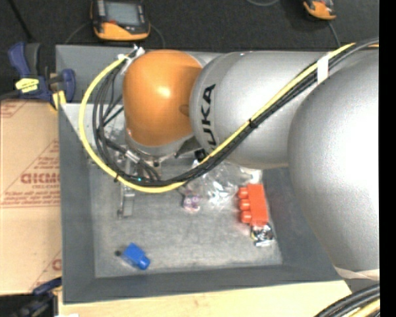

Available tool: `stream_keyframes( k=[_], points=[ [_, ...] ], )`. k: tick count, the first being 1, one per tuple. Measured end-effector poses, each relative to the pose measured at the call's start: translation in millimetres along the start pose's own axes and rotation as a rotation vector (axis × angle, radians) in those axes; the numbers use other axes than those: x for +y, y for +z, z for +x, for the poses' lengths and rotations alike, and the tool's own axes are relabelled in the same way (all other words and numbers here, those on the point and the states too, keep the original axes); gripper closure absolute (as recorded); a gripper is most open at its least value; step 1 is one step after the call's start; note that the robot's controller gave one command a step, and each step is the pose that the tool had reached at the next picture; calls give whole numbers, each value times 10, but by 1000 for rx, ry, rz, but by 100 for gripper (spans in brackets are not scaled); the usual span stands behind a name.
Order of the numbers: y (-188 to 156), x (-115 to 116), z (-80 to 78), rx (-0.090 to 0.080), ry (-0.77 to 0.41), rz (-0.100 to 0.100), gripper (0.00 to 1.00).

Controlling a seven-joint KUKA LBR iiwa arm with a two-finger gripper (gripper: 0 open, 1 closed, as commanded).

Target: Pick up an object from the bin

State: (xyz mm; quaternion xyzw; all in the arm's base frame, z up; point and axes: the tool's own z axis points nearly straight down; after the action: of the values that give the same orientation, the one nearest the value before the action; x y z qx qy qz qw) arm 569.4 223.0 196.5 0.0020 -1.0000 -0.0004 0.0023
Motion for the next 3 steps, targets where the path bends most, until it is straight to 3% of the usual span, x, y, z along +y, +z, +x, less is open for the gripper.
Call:
stream_keyframes(
  k=[1,2,3],
  points=[
    [1267,-207,944,-20,-54,-5,0],
    [1268,-203,971,-8,-53,-2,100],
    [28,-316,788,-16,-76,-1,100]
  ],
)
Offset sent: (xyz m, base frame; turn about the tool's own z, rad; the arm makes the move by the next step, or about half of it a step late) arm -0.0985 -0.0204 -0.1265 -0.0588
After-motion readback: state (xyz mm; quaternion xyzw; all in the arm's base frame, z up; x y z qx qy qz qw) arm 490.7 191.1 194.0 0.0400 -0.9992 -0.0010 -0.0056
